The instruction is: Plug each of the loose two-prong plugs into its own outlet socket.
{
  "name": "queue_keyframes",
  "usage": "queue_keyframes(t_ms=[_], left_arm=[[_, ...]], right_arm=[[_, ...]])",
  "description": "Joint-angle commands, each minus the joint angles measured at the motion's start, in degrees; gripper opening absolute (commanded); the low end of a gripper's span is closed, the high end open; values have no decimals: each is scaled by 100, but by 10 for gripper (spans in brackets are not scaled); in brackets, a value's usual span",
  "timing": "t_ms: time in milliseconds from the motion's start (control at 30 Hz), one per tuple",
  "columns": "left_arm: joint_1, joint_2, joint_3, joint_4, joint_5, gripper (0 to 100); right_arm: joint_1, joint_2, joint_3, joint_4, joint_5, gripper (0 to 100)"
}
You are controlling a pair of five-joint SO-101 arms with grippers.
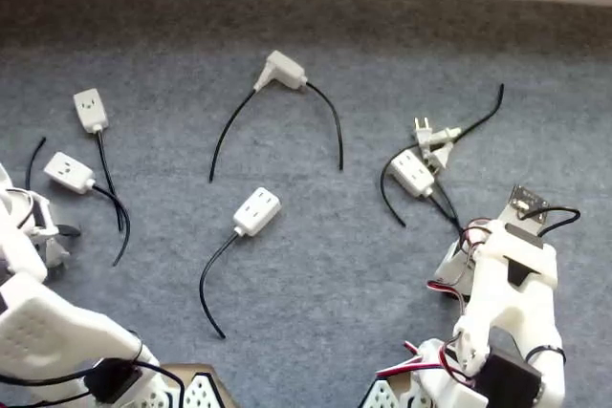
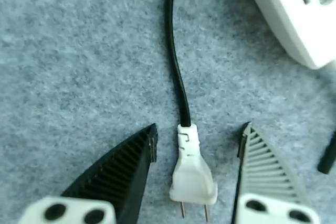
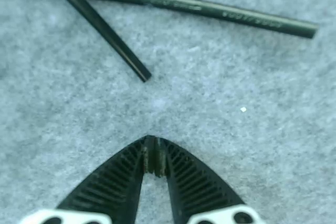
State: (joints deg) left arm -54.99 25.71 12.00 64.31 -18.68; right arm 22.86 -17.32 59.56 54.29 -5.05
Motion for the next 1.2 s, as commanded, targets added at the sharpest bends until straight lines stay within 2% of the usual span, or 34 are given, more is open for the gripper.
queue_keyframes(t_ms=[0, 267, 400, 600, 700, 900, 1167], left_arm=[[-110, 136, -233, 651, -79, 238], [382, 136, -92, 1196, -79, 236], [444, 101, -110, 1240, -53, 188], [664, -760, 391, 1213, -44, 168], [971, -1297, 840, 1178, 220, 168], [1657, -1877, 1692, 615, 730, 168], [2246, -2299, 1701, 624, 1231, 168]], right_arm=[[-40, 40, 22, -207, 62, 9], [-40, 40, 22, -207, 62, 9], [-40, 40, 22, -207, 62, 9], [-40, 40, 22, -207, 62, 9], [-40, 40, 22, -207, 62, 9], [-40, 40, 22, -207, 62, 9], [-40, 40, 22, -207, 62, 9]])
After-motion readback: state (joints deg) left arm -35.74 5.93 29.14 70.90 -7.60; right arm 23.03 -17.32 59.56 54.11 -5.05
